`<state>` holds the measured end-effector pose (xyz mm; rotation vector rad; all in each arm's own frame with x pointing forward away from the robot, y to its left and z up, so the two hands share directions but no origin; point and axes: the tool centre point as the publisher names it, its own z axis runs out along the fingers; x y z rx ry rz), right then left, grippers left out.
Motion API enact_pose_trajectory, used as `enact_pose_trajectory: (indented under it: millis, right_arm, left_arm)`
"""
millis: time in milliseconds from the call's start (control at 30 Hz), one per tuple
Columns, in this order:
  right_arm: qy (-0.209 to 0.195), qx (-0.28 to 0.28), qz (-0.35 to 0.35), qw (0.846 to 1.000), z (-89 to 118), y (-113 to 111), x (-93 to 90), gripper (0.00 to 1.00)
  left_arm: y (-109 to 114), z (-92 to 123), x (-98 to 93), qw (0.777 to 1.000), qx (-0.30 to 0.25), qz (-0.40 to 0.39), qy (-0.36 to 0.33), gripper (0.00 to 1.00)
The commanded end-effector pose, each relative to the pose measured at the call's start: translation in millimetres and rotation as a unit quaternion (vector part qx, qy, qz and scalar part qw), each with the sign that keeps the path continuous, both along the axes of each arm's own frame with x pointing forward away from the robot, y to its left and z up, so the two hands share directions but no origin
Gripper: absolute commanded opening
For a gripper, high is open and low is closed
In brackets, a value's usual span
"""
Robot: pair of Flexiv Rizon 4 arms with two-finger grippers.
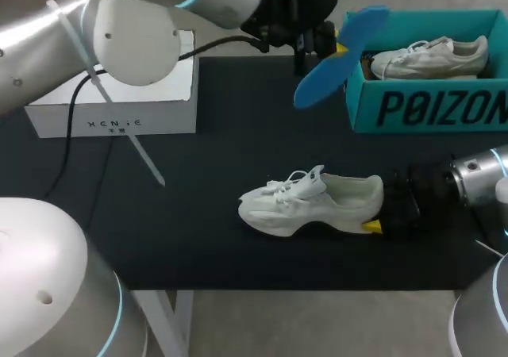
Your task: Take the shoe out of the shoebox, open the shoe tongue, remove and reinsert the insole, then place the shoe into the shoebox
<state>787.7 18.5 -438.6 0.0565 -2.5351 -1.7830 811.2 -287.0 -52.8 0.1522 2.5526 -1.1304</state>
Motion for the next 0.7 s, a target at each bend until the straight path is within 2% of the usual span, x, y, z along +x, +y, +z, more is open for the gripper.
enact_pose_trajectory:
  millis: [33, 567, 700]
  right_arm:
    - [0.000, -0.001, -0.001, 1.000, -9.0, 3.5, 0.0, 0.00]
    - [0.000, -0.001, -0.001, 1.000, -9.0, 3.5, 0.0, 0.00]
    - [0.000, -0.001, -0.001, 1.000, -9.0, 3.5, 0.0, 0.00]
  left_arm:
    - [11.7, 0.9, 6.5, 0.991, -0.110, -0.079, 0.014, 0.00]
    - [11.7, 0.9, 6.5, 0.991, -0.110, -0.079, 0.014, 0.00]
    - [26.5, 16.3, 27.6, 0.974, -0.145, -0.130, 0.119, 0.00]
